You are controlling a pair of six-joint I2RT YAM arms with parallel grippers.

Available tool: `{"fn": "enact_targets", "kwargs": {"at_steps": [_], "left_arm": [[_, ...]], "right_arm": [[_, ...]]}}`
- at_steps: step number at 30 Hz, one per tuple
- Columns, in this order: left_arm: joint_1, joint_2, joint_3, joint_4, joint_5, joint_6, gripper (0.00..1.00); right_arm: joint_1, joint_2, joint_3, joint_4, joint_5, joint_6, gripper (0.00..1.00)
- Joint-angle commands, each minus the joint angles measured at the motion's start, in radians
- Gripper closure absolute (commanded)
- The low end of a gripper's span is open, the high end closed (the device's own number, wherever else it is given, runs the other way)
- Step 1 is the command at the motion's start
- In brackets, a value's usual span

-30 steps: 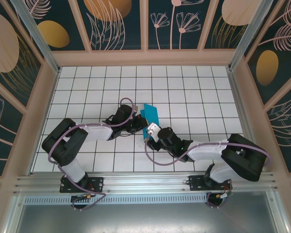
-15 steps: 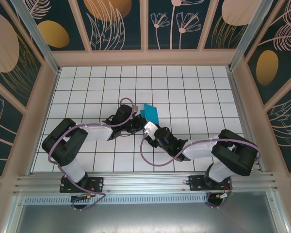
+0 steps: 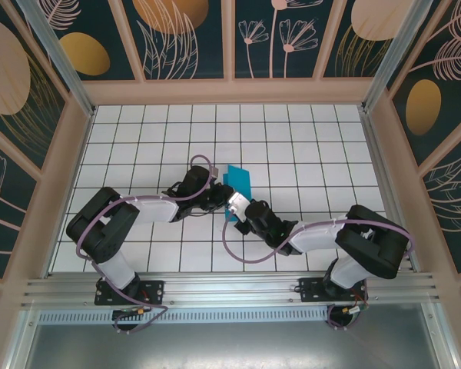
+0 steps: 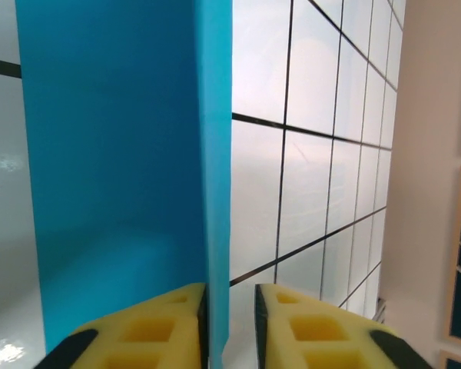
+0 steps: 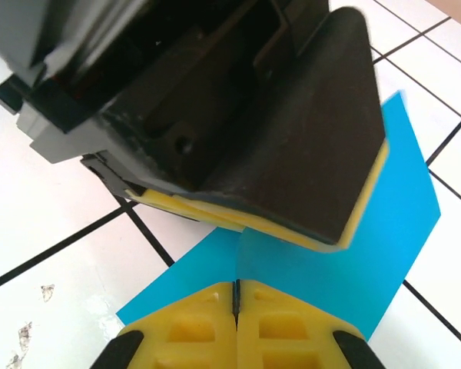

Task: Fold a paper plane with a square sheet of paper (pick it up from the middle)
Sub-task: Fold the triangle a second time at the center of the table.

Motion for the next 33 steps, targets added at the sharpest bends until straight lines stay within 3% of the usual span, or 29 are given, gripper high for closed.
{"fn": "enact_targets", "kwargs": {"at_steps": [1,6,10,15,23,33], "left_arm": [[0.010,-0.024,0.021,-0.043,-0.032,0.020,0.62],[0.030,-0.107,-0.003,-0.101,-0.128,0.039,0.43],[0.038,-0.172,-0.016,-0.149,-0.201,0.075,0.38],[0.043,-0.206,-0.033,-0.137,-0.232,0.105,0.42],[0.041,-0.129,-0.003,-0.087,-0.135,0.149,0.56],[0.037,-0.058,0.024,-0.070,-0.073,0.171,0.58]], "right_arm": [[-0.030,-0.041,0.000,0.010,-0.101,0.074,1.00],[-0.107,-0.059,-0.008,0.010,-0.294,0.202,1.00],[-0.194,-0.042,0.010,0.011,-0.480,0.333,1.00],[-0.288,0.028,0.060,-0.006,-0.648,0.533,1.00],[-0.411,0.183,0.116,-0.005,-0.867,0.723,1.00],[-0.463,0.204,0.103,0.006,-0.906,0.769,1.00]]}}
